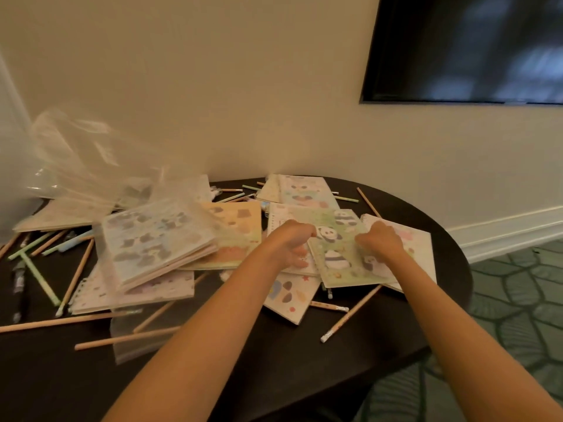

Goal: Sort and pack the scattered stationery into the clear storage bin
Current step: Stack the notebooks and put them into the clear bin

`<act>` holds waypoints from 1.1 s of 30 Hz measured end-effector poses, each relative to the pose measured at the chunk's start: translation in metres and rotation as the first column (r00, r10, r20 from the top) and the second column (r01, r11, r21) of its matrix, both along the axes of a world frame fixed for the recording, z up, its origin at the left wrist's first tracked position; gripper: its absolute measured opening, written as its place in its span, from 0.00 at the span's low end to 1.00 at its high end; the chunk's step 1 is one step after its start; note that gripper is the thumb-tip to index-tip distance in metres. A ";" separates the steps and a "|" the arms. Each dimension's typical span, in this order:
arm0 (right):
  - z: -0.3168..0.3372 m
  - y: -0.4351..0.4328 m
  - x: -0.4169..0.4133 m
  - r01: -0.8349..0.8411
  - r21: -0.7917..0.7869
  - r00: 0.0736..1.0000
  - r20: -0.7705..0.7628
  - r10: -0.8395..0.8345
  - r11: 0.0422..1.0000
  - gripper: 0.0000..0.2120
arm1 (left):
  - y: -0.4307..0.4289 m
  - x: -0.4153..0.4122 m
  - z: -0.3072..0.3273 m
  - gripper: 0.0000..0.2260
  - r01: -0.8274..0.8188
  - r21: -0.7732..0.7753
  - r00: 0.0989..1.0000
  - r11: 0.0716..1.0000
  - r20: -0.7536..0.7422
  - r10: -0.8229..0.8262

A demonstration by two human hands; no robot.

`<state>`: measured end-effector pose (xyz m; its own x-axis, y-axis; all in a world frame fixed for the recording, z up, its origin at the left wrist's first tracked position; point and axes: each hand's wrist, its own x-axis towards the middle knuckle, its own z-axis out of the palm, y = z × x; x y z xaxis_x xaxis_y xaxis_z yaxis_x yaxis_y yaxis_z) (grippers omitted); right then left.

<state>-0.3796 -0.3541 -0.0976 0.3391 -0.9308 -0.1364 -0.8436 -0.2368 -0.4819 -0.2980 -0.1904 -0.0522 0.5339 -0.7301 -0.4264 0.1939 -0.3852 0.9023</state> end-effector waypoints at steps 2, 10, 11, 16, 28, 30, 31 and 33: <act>-0.005 -0.004 -0.001 0.003 0.031 1.000 0.002 -0.003 1.000 0.23 | 0.000 0.002 -0.005 0.15 -0.037 -0.053 0.987 0.998 -0.157 0.029; -0.005 0.002 -0.008 0.020 0.150 0.945 0.321 -0.068 0.989 0.14 | -0.019 -0.014 -0.017 0.18 -0.157 -0.146 0.984 0.977 -0.111 0.141; -0.001 0.005 -0.009 0.006 0.178 0.931 0.357 -0.071 0.984 0.14 | -0.021 -0.014 -0.016 0.19 -0.168 -0.170 0.984 0.971 -0.083 0.156; 0.033 0.033 -0.012 -0.054 0.326 0.816 0.560 -0.147 0.944 0.09 | -0.009 -0.001 0.009 0.17 -0.184 -0.284 0.983 0.941 -0.034 0.182; 0.053 0.138 0.062 -0.475 0.588 0.278 0.806 -0.523 0.654 0.13 | 0.106 0.058 0.025 0.02 -0.630 -0.450 0.774 0.633 -0.427 0.467; 0.048 0.164 0.080 -0.418 0.578 0.207 0.812 -0.546 0.700 0.16 | 0.115 0.051 0.020 0.02 -0.695 -0.464 0.719 0.549 -0.450 0.530; 0.046 0.176 0.087 -0.415 0.568 0.181 0.817 -0.547 0.711 0.18 | 0.117 0.047 0.016 0.02 -0.704 -0.468 0.709 0.534 -0.423 0.565; 0.044 0.201 0.096 -0.488 0.536 0.133 0.826 -0.548 0.689 0.19 | 0.122 0.048 0.004 0.12 -0.698 -0.482 0.707 0.529 -0.351 0.614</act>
